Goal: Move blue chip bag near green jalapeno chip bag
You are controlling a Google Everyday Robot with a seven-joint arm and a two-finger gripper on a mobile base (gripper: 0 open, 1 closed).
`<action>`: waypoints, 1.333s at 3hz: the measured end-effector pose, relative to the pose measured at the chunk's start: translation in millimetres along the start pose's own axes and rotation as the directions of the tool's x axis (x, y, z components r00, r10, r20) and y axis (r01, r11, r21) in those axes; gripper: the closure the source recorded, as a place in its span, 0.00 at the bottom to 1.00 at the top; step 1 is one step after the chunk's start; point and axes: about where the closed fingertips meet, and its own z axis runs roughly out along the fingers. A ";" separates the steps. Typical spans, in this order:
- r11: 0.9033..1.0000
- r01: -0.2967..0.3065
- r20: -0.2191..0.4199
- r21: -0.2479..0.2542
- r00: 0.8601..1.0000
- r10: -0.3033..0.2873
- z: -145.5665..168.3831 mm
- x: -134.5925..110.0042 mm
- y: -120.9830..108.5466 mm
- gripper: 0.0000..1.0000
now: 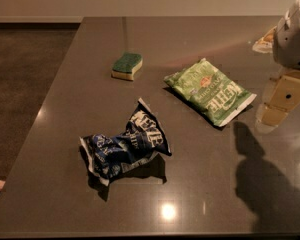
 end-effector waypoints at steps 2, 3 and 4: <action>1.000 0.017 0.027 0.003 1.000 -0.017 0.0 -8.1 9.9 0.00; 0.999 0.037 0.064 -0.014 0.997 -0.036 5.3 -19.5 25.9 0.00; 0.997 0.067 0.092 -0.035 0.994 -0.064 17.7 -33.4 43.2 0.00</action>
Offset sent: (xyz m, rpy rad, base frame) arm -0.0178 0.0230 -0.0073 0.0458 -0.0064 0.0525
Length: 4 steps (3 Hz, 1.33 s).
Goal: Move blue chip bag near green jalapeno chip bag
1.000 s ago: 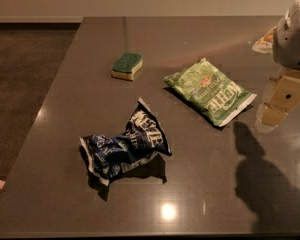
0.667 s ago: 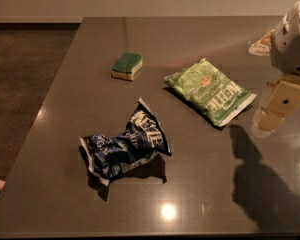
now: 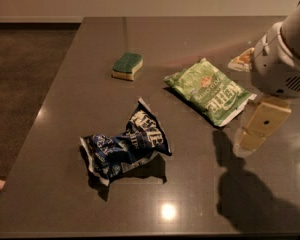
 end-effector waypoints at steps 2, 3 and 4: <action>0.992 0.080 0.090 -0.100 0.993 -0.071 51.5 -37.6 24.9 0.00; 0.973 0.168 0.178 -0.157 0.974 -0.139 66.4 -71.0 38.8 0.00; 0.943 0.280 0.233 -0.182 0.944 -0.235 82.3 -100.9 56.1 0.00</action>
Offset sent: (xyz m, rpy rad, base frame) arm -0.0068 0.0910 -0.0695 0.1376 0.1278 0.2196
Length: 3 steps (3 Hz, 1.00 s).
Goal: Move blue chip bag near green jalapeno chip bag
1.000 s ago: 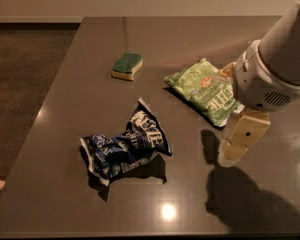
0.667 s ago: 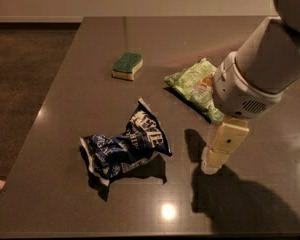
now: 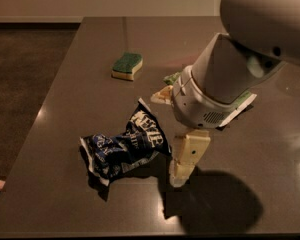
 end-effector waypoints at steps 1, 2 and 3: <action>0.994 0.104 -0.021 -0.028 0.994 -0.104 37.9 -17.3 -3.6 0.02; 0.990 0.137 -0.049 -0.039 0.989 -0.139 54.2 -22.5 -9.3 0.25; 0.993 0.122 -0.086 -0.003 0.989 -0.121 42.8 -23.1 -20.9 0.47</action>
Offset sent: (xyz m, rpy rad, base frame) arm 0.0175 0.0580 -0.0547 -0.1009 -0.0399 0.1646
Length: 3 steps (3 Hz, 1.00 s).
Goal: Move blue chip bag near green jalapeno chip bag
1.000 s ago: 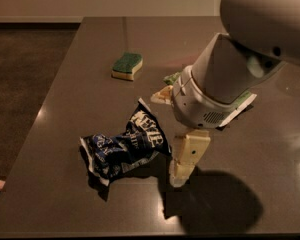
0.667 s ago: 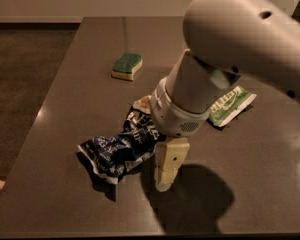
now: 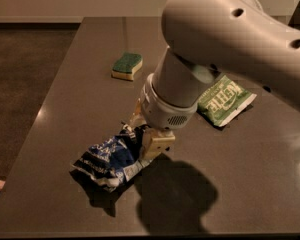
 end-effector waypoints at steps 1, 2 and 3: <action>0.995 -0.051 -0.033 0.091 0.998 0.054 -34.8 11.7 -16.2 0.71; 0.971 -0.112 -0.060 0.212 0.990 0.127 -78.8 35.1 -33.2 0.94; 0.931 -0.183 -0.072 0.315 0.974 0.216 -118.0 72.9 -52.5 1.00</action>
Offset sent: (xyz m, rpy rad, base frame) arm 0.0617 -0.1020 0.1112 0.0013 -0.2711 -0.3405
